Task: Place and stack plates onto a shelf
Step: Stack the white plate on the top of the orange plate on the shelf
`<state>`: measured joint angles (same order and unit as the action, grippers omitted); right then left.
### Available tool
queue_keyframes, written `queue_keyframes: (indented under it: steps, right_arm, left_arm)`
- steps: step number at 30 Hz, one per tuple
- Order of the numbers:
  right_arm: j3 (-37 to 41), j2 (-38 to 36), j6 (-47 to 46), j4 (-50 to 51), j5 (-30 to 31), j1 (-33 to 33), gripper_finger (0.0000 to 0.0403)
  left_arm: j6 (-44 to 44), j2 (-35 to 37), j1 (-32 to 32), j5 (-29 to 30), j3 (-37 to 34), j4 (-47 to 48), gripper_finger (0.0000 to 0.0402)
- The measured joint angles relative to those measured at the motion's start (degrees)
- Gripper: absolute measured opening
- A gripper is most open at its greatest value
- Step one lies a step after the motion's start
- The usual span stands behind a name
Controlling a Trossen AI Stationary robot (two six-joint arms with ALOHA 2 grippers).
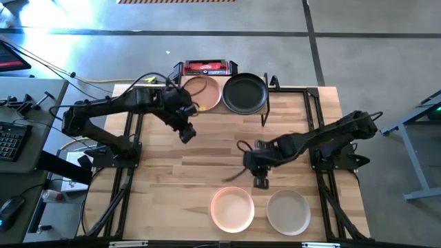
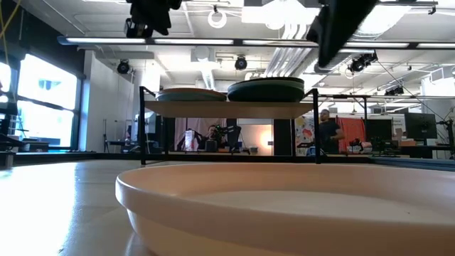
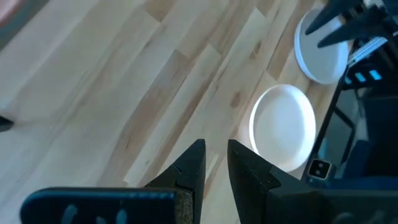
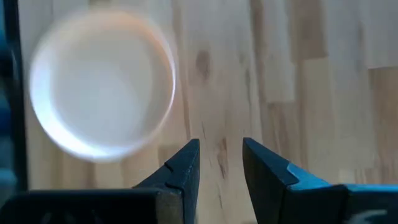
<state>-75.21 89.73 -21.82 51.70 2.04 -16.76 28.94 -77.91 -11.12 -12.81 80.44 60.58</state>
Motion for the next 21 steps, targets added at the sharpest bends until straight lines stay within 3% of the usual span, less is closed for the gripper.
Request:
queue_keyframes:
  steps: [10, 21]
  right_arm:
    - [12.2, 0.0, 11.2, -2.1, -1.2, -8.2, 0.0101]
    - [18.9, 0.0, 8.6, -9.0, -1.7, -14.0, 0.0101]
  left_arm:
    - [4.8, 0.0, 5.8, 4.9, 0.0, 0.1, 0.0055]
    - [7.0, 0.0, 6.5, 8.4, 0.0, 0.0, 0.0055]
